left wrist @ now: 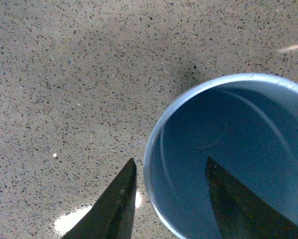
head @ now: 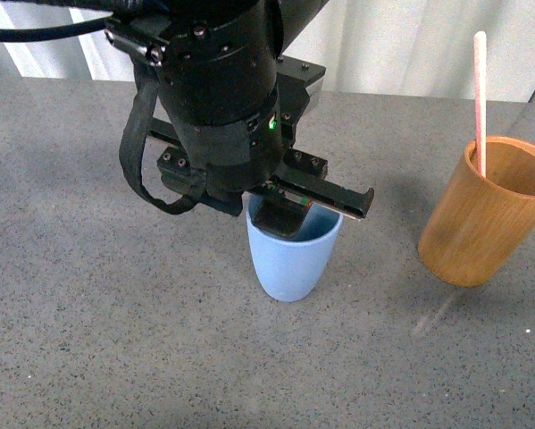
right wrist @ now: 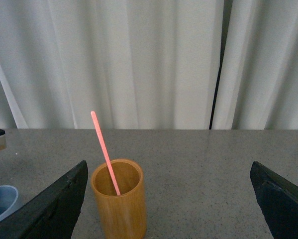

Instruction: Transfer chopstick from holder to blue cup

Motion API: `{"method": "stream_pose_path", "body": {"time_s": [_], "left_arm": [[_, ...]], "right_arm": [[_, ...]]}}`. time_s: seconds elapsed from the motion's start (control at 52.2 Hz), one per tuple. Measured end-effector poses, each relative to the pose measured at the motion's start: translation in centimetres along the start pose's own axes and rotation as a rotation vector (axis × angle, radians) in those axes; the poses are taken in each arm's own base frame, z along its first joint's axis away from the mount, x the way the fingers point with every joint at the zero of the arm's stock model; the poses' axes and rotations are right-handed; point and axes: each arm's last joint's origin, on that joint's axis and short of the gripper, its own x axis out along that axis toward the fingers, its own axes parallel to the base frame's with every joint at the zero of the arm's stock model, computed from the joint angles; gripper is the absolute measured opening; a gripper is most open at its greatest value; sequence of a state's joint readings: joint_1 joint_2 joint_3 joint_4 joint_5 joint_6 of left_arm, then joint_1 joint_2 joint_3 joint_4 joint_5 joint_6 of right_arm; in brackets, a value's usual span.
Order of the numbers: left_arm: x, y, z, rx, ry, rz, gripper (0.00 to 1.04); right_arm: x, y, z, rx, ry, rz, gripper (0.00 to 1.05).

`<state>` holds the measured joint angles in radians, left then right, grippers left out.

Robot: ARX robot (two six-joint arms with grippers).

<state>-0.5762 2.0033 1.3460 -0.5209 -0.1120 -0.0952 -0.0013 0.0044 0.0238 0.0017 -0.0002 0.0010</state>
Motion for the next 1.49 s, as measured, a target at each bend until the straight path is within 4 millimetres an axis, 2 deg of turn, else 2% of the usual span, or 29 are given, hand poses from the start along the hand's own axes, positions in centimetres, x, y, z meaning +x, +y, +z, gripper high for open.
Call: {"method": "stream_pose_path", "body": {"time_s": [0.172, 0.23, 0.326, 0.402, 0.46, 0.498, 0.574, 0.632, 0.785, 0.9, 0.996, 1.187, 1.321, 1.494], "left_arm": [[-1.7, 1.1, 0.8, -0.028, -0.038, 0.000, 0.69], [-3.0, 2.0, 1.2, -0.049, -0.076, 0.006, 0.79], [-6.8, 4.2, 1.3, -0.077, -0.236, 0.075, 1.00], [-9.8, 6.2, 0.1, -0.129, -0.433, 0.149, 0.97], [-12.6, 8.1, -2.2, -0.193, -0.633, 0.250, 0.98], [-13.5, 8.9, -3.3, -0.225, -0.705, 0.288, 0.98], [-15.6, 10.4, -7.0, -0.305, -0.863, 0.365, 0.98], [-16.2, 10.8, -8.1, -0.330, -0.888, 0.395, 0.98], [-15.6, 10.6, -8.3, -0.317, -0.871, 0.378, 0.98], [-14.5, 10.6, -9.5, -0.302, -1.030, 0.330, 0.82], [-14.4, 10.9, -11.7, -0.310, -1.125, 0.335, 0.66], [-13.6, 11.4, -15.6, -0.324, -1.130, 0.355, 0.36], [-12.8, 11.2, -18.4, -0.316, -1.123, 0.341, 0.04], [-12.4, 11.1, -21.0, -0.322, -1.127, 0.352, 0.04]], "right_arm": [[0.0, 0.0, 0.0, 0.000, 0.000, 0.000, 0.95], [0.0, 0.0, 0.0, 0.000, 0.000, 0.000, 0.95], [0.0, 0.0, 0.0, 0.000, 0.000, 0.000, 0.95], [0.0, 0.0, 0.0, 0.000, 0.000, 0.000, 0.95], [0.0, 0.0, 0.0, 0.000, 0.000, 0.000, 0.95], [0.0, 0.0, 0.0, 0.000, 0.000, 0.000, 0.95], [0.0, 0.0, 0.0, 0.000, 0.000, 0.000, 0.95], [0.0, 0.0, 0.0, 0.000, 0.000, 0.000, 0.95], [0.0, 0.0, 0.0, 0.000, 0.000, 0.001, 0.95], [0.0, 0.0, 0.0, 0.000, 0.000, -0.001, 0.95], [0.0, 0.0, 0.0, 0.000, 0.000, -0.001, 0.95], [0.0, 0.0, 0.0, 0.000, 0.000, 0.001, 0.95], [0.0, 0.0, 0.0, 0.000, 0.000, 0.000, 0.95], [0.0, 0.0, 0.0, 0.000, 0.000, 0.001, 0.95]]}}
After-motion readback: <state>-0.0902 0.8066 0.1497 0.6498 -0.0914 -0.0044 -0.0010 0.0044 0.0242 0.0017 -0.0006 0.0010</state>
